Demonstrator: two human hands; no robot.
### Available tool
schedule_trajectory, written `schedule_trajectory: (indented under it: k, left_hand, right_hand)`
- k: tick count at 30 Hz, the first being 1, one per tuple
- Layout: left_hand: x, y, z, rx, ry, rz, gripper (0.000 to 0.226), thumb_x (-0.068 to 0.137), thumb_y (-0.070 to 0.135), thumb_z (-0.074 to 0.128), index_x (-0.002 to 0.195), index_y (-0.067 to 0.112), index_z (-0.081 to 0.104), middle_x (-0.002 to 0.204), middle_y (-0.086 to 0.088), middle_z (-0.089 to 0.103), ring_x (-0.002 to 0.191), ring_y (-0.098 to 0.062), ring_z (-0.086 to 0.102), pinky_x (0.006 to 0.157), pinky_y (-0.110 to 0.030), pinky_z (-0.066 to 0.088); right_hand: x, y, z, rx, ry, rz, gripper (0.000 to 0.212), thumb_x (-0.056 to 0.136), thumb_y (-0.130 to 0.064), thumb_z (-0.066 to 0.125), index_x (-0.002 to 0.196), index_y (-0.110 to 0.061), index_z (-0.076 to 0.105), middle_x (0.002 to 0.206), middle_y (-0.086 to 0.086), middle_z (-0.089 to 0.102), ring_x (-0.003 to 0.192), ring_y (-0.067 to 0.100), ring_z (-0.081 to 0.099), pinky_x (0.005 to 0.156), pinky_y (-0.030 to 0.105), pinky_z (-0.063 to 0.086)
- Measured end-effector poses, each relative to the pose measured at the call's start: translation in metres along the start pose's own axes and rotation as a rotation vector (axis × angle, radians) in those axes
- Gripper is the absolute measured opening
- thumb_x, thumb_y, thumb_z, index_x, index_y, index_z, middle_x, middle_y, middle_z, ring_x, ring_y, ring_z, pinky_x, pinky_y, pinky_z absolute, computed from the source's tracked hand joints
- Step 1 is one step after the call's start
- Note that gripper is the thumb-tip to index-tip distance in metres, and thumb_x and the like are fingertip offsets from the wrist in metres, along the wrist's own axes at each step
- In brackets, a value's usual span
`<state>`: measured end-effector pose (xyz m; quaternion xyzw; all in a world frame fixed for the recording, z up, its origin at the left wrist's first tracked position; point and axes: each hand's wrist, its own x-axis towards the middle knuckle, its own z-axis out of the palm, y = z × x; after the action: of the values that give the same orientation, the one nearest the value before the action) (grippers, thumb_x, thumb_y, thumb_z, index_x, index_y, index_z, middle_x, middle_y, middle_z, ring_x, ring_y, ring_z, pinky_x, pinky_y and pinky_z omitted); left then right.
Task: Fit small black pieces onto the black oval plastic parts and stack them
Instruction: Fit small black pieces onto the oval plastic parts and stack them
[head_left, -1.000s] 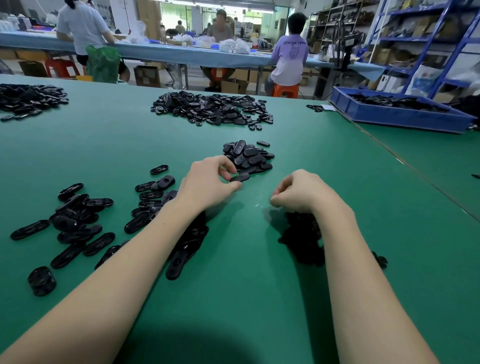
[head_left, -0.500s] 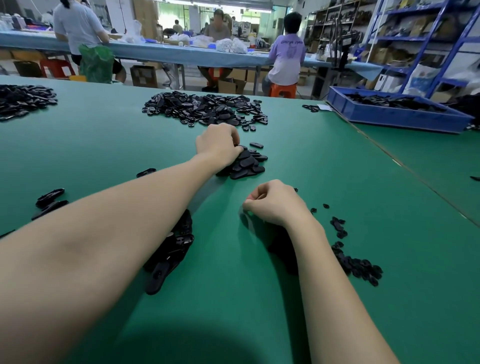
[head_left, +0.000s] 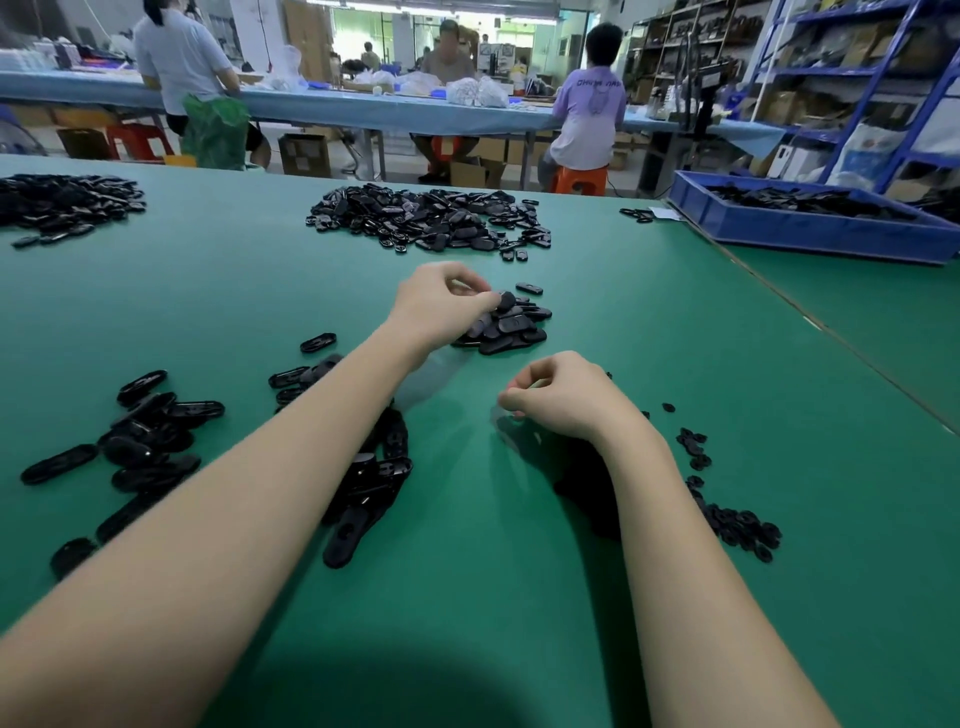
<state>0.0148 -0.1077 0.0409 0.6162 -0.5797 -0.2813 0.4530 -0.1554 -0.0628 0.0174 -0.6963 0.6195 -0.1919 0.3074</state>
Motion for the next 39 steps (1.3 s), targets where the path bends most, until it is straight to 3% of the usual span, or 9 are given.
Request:
schedule_trajectory:
  k: [5,14,17,20,23,25,28,32,39]
  left_hand:
    - [-0.038,-0.006,-0.026,-0.134,-0.177,-0.079,0.013,0.092,0.035,0.071,0.097,0.024,0.074,0.09,0.007,0.073,0.066,-0.006,0.061,0.062,-0.023,0.047]
    - [-0.06,-0.022,-0.027,-0.181,-0.248,-0.069,0.01,0.095,0.027,0.068,0.098,0.019,0.074,0.091,0.005,0.073,0.066,-0.008,0.06,0.063,-0.025,0.046]
    - [-0.064,-0.027,-0.025,-0.253,-0.251,-0.074,0.011,0.095,0.026,0.068,0.1,0.018,0.074,0.088,0.006,0.072,0.068,-0.009,0.06,0.058,-0.021,0.047]
    - [-0.064,-0.026,-0.024,-0.333,-0.236,-0.098,0.012,0.095,0.027,0.067,0.1,0.019,0.075,0.087,0.009,0.072,0.065,-0.007,0.059,0.055,-0.019,0.047]
    - [-0.064,-0.025,-0.023,-0.34,-0.245,-0.094,0.01,0.095,0.028,0.067,0.096,0.022,0.075,0.086,0.012,0.073,0.063,-0.005,0.059,0.055,-0.018,0.047]
    - [-0.063,-0.025,-0.023,-0.344,-0.25,-0.099,0.01,0.095,0.028,0.067,0.094,0.023,0.075,0.085,0.012,0.073,0.064,-0.005,0.06,0.054,-0.018,0.046]
    - [-0.064,-0.025,-0.022,-0.384,-0.252,-0.123,0.011,0.095,0.028,0.067,0.096,0.022,0.075,0.086,0.012,0.073,0.064,-0.005,0.06,0.055,-0.019,0.047]
    - [-0.063,-0.027,-0.022,-0.415,-0.262,-0.154,0.011,0.095,0.027,0.067,0.098,0.021,0.076,0.092,0.008,0.073,0.065,-0.007,0.06,0.062,-0.022,0.051]
    - [-0.064,-0.028,-0.021,-0.405,-0.27,-0.169,0.013,0.095,0.026,0.067,0.101,0.02,0.075,0.092,0.007,0.072,0.068,-0.01,0.059,0.061,-0.022,0.049]
  right_hand:
    - [-0.002,-0.008,0.002,0.002,-0.074,-0.064,0.009,0.086,-0.035,0.069,0.082,-0.029,0.074,0.072,-0.016,0.075,0.072,0.002,0.064,0.065,0.025,0.044]
    - [-0.011,-0.025,0.009,0.016,-0.207,-0.221,0.003,0.087,-0.023,0.076,0.086,-0.025,0.077,0.07,-0.014,0.067,0.065,0.007,0.056,0.068,0.024,0.047]
    - [-0.017,-0.029,0.009,0.087,-0.359,-0.338,0.016,0.089,-0.006,0.073,0.093,-0.021,0.078,0.073,-0.012,0.068,0.064,-0.001,0.058,0.063,0.012,0.047]
    - [-0.019,-0.03,0.009,0.06,-0.473,-0.38,0.026,0.089,-0.001,0.071,0.103,-0.022,0.078,0.084,-0.007,0.072,0.081,0.007,0.069,0.076,0.018,0.055]
    - [-0.02,-0.033,0.012,0.095,-0.58,-0.333,0.027,0.088,-0.005,0.075,0.106,-0.025,0.077,0.082,-0.002,0.068,0.072,0.016,0.057,0.057,0.017,0.045]
    - [-0.019,-0.034,0.015,0.075,-0.623,-0.324,0.027,0.087,-0.011,0.079,0.108,-0.027,0.077,0.081,0.004,0.06,0.075,0.02,0.047,0.057,0.023,0.038]
    - [-0.017,-0.035,0.019,0.052,-0.601,-0.338,0.028,0.084,-0.018,0.084,0.108,-0.032,0.078,0.076,0.002,0.054,0.072,0.02,0.042,0.061,0.028,0.034]
    - [-0.016,-0.035,0.024,0.073,-0.539,-0.352,0.029,0.081,-0.019,0.086,0.106,-0.032,0.08,0.071,-0.004,0.052,0.063,0.009,0.043,0.06,0.016,0.036]
    - [-0.015,-0.035,0.027,0.083,-0.49,-0.365,0.017,0.085,-0.021,0.084,0.097,-0.032,0.081,0.062,-0.02,0.06,0.06,-0.001,0.049,0.077,0.026,0.044]
